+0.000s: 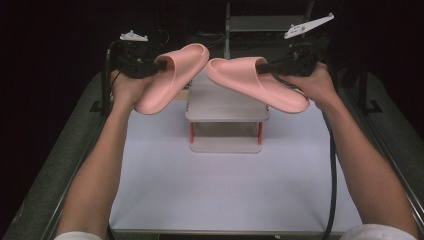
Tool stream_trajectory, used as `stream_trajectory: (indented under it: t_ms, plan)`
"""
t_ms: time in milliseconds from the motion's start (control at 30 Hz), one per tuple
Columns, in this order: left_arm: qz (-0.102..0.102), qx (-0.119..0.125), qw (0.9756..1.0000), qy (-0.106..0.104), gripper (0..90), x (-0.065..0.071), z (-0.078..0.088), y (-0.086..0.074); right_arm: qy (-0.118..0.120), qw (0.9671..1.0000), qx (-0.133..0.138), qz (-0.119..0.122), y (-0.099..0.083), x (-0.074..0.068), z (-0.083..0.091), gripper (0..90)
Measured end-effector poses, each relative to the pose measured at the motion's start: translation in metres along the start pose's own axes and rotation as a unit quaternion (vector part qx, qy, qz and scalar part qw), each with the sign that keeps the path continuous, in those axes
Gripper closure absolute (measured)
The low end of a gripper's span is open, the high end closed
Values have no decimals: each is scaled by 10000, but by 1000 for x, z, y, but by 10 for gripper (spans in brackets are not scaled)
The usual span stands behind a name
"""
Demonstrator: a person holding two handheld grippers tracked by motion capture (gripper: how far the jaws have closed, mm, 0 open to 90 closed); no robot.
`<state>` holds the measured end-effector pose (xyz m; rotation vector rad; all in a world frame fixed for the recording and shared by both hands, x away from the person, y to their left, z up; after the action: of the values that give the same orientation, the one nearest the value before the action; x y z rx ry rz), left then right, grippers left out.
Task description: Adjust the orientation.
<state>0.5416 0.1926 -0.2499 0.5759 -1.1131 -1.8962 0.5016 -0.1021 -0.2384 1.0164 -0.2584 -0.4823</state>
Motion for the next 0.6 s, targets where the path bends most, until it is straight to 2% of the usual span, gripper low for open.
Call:
stream_trajectory:
  t_ms: [333, 600]
  plan:
    - [56, -219, 9997, 108, 797, -7, -21, 0, -219, 9994, -116, -237, -7, 26, -12, 838]
    - [66, -310, 9995, 88, 797, -6, -33, -3, -437, 9979, -182, -442, -13, 42, -18, 838]
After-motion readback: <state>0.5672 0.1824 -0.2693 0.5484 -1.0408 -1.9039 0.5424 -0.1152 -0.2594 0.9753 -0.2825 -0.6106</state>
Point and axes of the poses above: each handheld gripper's, and its own axes: z roughly backward along the jaws, y roughly out of its top, x roughly to its right, the point moved 10 cm from there along -z, roughly forward along the jaws, and after that the axes turned 3 degrees about z, right-handed, at the moved point
